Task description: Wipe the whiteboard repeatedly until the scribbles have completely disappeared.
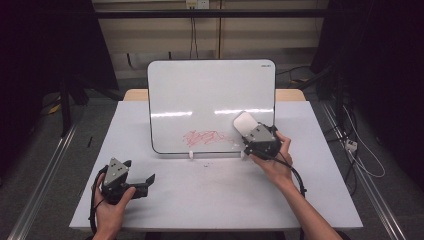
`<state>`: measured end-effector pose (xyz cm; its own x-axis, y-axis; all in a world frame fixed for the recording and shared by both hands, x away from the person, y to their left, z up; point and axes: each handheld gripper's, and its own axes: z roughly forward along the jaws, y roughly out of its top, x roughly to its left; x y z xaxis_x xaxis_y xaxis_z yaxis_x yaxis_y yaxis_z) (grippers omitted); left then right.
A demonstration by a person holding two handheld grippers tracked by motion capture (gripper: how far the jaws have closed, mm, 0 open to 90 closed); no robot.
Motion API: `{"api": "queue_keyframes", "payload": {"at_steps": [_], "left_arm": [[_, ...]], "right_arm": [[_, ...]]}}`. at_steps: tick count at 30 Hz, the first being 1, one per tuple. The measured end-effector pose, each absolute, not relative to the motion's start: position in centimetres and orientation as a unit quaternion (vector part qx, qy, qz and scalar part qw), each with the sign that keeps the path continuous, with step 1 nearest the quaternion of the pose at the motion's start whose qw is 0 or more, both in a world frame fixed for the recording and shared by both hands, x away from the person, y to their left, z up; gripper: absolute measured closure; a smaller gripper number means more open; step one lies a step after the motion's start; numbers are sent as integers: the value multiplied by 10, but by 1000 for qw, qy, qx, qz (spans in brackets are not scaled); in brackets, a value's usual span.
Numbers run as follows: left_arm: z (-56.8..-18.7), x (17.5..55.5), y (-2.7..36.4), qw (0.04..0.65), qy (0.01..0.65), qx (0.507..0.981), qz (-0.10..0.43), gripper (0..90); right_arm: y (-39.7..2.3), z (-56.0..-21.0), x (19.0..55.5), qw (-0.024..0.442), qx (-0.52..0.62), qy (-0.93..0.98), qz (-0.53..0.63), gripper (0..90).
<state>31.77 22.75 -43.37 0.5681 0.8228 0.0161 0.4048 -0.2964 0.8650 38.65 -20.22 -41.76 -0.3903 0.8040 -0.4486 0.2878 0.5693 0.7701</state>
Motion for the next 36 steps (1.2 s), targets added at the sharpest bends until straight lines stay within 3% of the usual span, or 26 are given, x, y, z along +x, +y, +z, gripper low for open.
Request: {"api": "queue_keyframes", "payload": {"at_steps": [6, 20, 36], "left_arm": [[-435, 319, 227, 440, 403, 767, 238, 63], [-435, 319, 224, 438, 400, 769, 238, 63], [-434, 319, 226, 437, 401, 769, 238, 63]], "right_arm": [[-231, -409, 393, 426, 392, 749, 321, 317], [-200, -431, 373, 439, 362, 768, 296, 317], [-169, -411, 394, 437, 376, 757, 308, 317]]}}
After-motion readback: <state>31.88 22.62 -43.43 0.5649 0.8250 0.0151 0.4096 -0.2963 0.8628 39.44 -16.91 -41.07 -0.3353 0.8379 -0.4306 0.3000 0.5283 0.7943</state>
